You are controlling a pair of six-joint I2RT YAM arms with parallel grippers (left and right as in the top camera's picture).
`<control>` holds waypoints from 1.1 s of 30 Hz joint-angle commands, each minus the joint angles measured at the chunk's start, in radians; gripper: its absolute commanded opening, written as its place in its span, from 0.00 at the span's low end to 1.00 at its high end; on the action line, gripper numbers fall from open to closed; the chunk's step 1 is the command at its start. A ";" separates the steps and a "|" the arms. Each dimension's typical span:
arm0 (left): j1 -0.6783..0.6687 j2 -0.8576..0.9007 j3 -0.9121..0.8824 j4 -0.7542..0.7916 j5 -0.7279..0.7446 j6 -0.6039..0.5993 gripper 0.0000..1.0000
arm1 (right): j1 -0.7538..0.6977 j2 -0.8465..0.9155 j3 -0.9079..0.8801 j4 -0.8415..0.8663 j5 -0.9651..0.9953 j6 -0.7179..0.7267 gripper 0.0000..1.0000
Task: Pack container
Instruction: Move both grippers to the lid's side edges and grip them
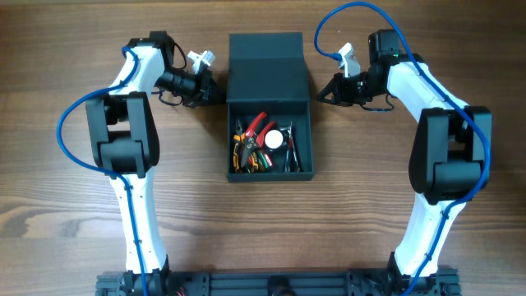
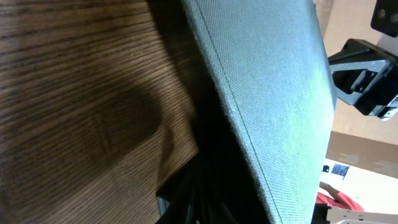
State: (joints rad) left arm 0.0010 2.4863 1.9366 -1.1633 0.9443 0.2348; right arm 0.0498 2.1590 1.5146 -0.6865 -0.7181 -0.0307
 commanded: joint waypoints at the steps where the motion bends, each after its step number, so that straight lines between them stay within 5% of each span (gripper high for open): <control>1: -0.004 0.014 -0.007 0.002 0.032 0.028 0.04 | 0.000 0.012 0.005 0.004 -0.026 -0.022 0.04; 22: -0.003 0.014 -0.021 -0.009 0.246 0.103 0.04 | 0.065 0.013 0.005 0.082 -0.151 -0.048 0.04; 33: 0.003 -0.054 -0.001 -0.177 0.256 0.232 0.04 | 0.064 0.013 0.065 0.125 -0.166 -0.045 0.05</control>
State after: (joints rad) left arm 0.0086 2.4870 1.9228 -1.3289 1.1366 0.4110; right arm 0.0986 2.1593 1.5223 -0.5709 -0.8307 -0.0574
